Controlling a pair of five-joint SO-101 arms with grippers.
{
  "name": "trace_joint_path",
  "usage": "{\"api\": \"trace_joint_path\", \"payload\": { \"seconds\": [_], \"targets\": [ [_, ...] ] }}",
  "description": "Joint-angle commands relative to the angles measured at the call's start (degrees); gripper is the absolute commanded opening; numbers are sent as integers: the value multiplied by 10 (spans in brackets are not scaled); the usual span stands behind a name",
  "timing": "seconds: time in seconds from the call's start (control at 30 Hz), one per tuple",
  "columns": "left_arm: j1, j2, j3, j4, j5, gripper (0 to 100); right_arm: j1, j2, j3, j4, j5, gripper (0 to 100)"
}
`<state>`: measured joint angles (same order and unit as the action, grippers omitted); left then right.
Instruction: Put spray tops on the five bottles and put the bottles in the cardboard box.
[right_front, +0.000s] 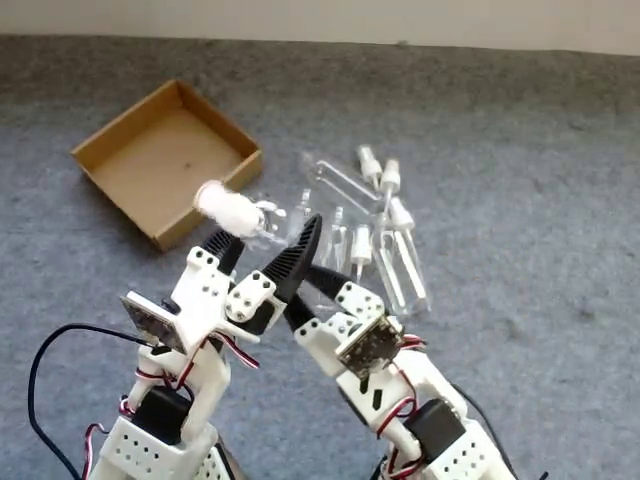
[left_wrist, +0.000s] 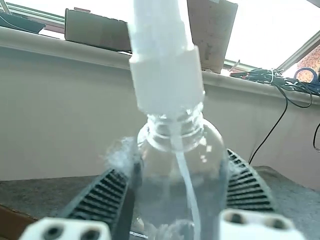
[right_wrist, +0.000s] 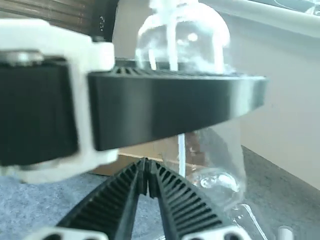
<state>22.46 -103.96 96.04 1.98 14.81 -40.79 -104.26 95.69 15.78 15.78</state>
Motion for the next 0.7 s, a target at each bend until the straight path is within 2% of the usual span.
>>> {"api": "trace_joint_path", "payload": {
  "seconds": [0.0,0.23,0.47,0.67],
  "targets": [
    [12,-7,11,2,-1,98,50,-11,60,0,4,5],
    [7,-7,11,2,-4,98,56,-11,63,0,3,5],
    [-73,-7,11,2,-2,98,56,-11,63,5,1,5],
    [-106,-4,11,2,-2,98,55,-11,63,43,0,5]
  ]
}}
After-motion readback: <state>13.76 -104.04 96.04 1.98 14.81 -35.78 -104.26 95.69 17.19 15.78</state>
